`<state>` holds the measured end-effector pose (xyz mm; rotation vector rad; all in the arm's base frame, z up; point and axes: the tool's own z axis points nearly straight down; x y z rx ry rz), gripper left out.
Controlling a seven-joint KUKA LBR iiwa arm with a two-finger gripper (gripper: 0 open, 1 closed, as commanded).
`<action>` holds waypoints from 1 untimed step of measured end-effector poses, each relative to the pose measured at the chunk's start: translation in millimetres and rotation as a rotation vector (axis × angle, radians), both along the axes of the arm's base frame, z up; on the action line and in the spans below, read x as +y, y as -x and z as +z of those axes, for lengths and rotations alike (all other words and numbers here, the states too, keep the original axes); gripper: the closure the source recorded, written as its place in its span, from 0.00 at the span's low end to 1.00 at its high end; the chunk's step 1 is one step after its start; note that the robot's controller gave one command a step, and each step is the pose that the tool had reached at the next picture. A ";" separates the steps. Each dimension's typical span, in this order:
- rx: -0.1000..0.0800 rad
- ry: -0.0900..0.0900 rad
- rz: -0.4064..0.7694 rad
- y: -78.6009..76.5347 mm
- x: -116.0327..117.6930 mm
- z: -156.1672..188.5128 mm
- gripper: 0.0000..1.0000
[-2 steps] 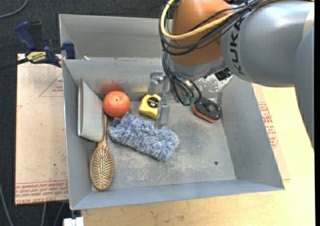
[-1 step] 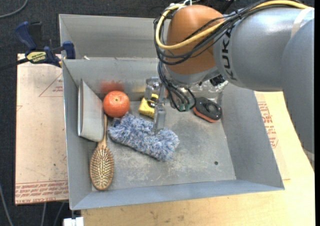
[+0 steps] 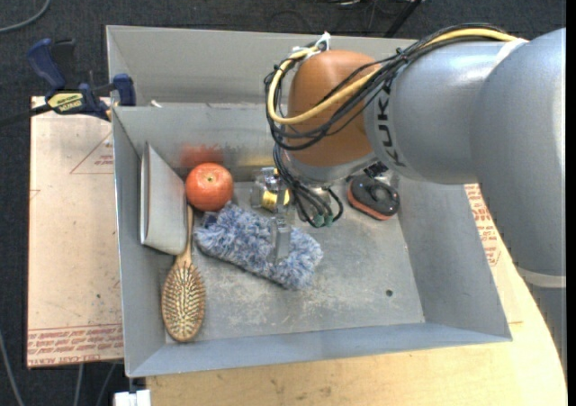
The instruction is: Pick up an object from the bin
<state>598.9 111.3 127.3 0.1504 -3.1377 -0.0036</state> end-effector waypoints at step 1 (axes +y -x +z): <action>-0.012 -0.002 0.060 10.8 -16.4 -55.8 1.00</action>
Offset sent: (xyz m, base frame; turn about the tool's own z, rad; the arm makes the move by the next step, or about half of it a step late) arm 0.0000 0.0000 0.0000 0.0000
